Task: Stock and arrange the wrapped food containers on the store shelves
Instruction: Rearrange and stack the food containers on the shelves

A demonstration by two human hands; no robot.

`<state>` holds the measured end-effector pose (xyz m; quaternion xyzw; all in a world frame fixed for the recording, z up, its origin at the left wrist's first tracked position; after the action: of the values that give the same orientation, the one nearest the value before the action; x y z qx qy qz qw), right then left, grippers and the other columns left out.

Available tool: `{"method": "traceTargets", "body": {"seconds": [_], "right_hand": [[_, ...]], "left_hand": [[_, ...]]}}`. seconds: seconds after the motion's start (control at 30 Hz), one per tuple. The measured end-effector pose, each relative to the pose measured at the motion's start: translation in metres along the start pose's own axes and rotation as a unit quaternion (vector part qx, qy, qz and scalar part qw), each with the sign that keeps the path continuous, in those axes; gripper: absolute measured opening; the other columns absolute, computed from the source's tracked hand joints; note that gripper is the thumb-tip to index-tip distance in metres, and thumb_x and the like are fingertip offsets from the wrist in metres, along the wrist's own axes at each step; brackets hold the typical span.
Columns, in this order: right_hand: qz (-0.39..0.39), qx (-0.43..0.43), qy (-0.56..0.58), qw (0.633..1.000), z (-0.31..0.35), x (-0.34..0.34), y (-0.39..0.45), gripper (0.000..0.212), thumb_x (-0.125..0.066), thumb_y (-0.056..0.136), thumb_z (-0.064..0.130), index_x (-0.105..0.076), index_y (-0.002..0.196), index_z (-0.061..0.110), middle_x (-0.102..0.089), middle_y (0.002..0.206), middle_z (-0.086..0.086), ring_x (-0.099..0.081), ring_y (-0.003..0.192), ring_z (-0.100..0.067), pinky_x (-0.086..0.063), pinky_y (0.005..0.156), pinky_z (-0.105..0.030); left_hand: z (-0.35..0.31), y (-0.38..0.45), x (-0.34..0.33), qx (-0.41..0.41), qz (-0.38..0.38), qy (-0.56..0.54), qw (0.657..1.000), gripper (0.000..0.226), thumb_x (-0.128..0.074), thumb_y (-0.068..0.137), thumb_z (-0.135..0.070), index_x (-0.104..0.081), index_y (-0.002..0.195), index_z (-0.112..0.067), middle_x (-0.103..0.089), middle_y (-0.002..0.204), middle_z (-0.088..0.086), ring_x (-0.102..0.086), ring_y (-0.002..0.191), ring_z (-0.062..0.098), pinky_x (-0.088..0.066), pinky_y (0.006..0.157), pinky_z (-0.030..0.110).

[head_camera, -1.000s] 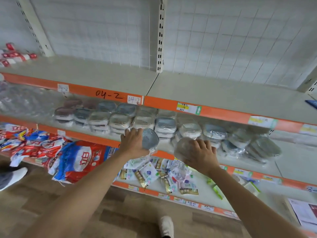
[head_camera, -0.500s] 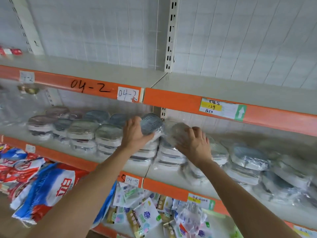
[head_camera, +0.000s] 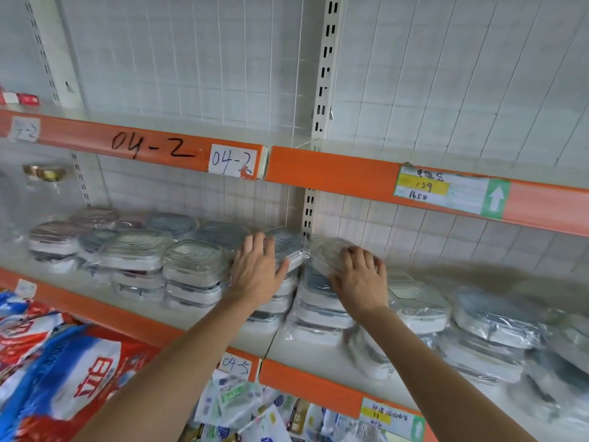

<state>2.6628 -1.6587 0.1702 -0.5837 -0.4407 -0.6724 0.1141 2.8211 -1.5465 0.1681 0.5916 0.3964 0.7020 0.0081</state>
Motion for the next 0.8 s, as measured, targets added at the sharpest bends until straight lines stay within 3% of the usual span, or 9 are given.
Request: {"method": "traceTargets", "body": {"seconds": [0.1,0.17,0.23,0.4,0.53,0.63,0.73,0.8], "right_hand": [[0.0,0.04,-0.014,0.999,0.008,0.012,-0.007,0.057,-0.042,0.093,0.042,-0.035,0.141,0.011,-0.039,0.143,-0.005,-0.033,0.132,-0.022,-0.015,0.113,-0.042],[-0.025,0.091,-0.011,0.995,0.024,0.024,-0.019,0.051,-0.059,0.085,0.035,-0.054,0.127,0.007,-0.056,0.128,-0.008,-0.051,0.118,-0.025,-0.031,0.106,-0.044],[-0.051,0.148,0.017,0.987,0.041,0.034,-0.034,0.043,-0.075,0.071,0.03,-0.067,0.107,0.008,-0.066,0.106,-0.006,-0.063,0.095,-0.025,-0.048,0.088,-0.04],[0.061,0.234,0.06,0.968,0.087,0.058,-0.057,0.042,-0.084,0.06,0.028,-0.071,0.095,0.01,-0.069,0.096,-0.005,-0.067,0.083,-0.022,-0.053,0.07,-0.03],[0.158,0.252,0.107,0.949,0.136,0.092,-0.068,0.038,-0.08,0.067,0.021,-0.068,0.099,0.004,-0.067,0.096,-0.011,-0.066,0.088,-0.029,-0.052,0.073,-0.039],[0.186,0.293,0.102,0.932,0.177,0.116,-0.08,0.037,-0.075,0.074,0.024,-0.066,0.104,0.005,-0.065,0.1,-0.01,-0.063,0.091,-0.029,-0.049,0.078,-0.037],[0.225,0.321,0.084,0.916,0.228,0.136,-0.083,0.043,-0.049,0.092,0.035,-0.05,0.128,0.012,-0.052,0.124,-0.005,-0.049,0.114,-0.025,-0.034,0.092,-0.036],[0.21,0.339,0.091,0.913,0.264,0.15,-0.08,0.044,-0.039,0.095,0.04,-0.042,0.133,0.017,-0.047,0.129,0.001,-0.042,0.12,-0.021,-0.029,0.093,-0.034]], "left_hand": [[-0.005,-0.012,0.019,-0.046,-0.007,-0.043,0.998,0.049,-0.052,0.089,-0.034,-0.051,0.128,-0.004,-0.052,0.126,0.012,-0.046,0.116,0.026,-0.04,0.098,0.037],[-0.006,-0.029,0.032,-0.076,-0.027,-0.081,0.993,0.041,-0.065,0.078,-0.02,-0.061,0.115,-0.004,-0.058,0.114,0.013,-0.055,0.106,0.029,-0.047,0.091,0.04],[-0.002,-0.047,0.042,-0.097,-0.026,-0.103,0.99,0.035,-0.068,0.07,-0.015,-0.064,0.104,-0.006,-0.06,0.104,0.011,-0.058,0.096,0.029,-0.05,0.084,0.039],[0.02,-0.1,0.073,-0.158,0.079,-0.096,0.98,0.02,-0.073,0.061,-0.014,-0.068,0.079,-0.008,-0.064,0.077,0.005,-0.062,0.073,0.025,-0.053,0.065,0.03],[0.066,-0.129,0.122,-0.112,0.159,-0.079,0.978,0.024,-0.079,0.052,-0.017,-0.068,0.072,-0.01,-0.063,0.069,0.004,-0.062,0.063,0.023,-0.049,0.056,0.025],[0.107,-0.155,0.169,-0.056,0.211,-0.058,0.974,0.025,-0.082,0.052,-0.019,-0.068,0.072,-0.01,-0.063,0.066,0.004,-0.063,0.062,0.023,-0.049,0.055,0.026],[0.154,-0.18,0.22,0.011,0.247,-0.051,0.968,0.021,-0.075,0.063,-0.017,-0.068,0.08,-0.009,-0.064,0.071,0.007,-0.063,0.067,0.027,-0.048,0.059,0.03],[0.189,-0.187,0.255,0.048,0.248,-0.051,0.966,0.019,-0.066,0.074,-0.016,-0.067,0.089,-0.005,-0.065,0.079,0.011,-0.063,0.075,0.032,-0.05,0.066,0.036]]}}
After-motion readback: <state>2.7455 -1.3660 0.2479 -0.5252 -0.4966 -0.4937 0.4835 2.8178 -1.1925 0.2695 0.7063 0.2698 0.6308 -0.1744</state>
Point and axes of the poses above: each hand's wrist, its own y-axis towards the middle knuckle, its own x-axis out of the back of the hand, z = x × y, the point moved 4 cm from there along y, towards the middle knuckle
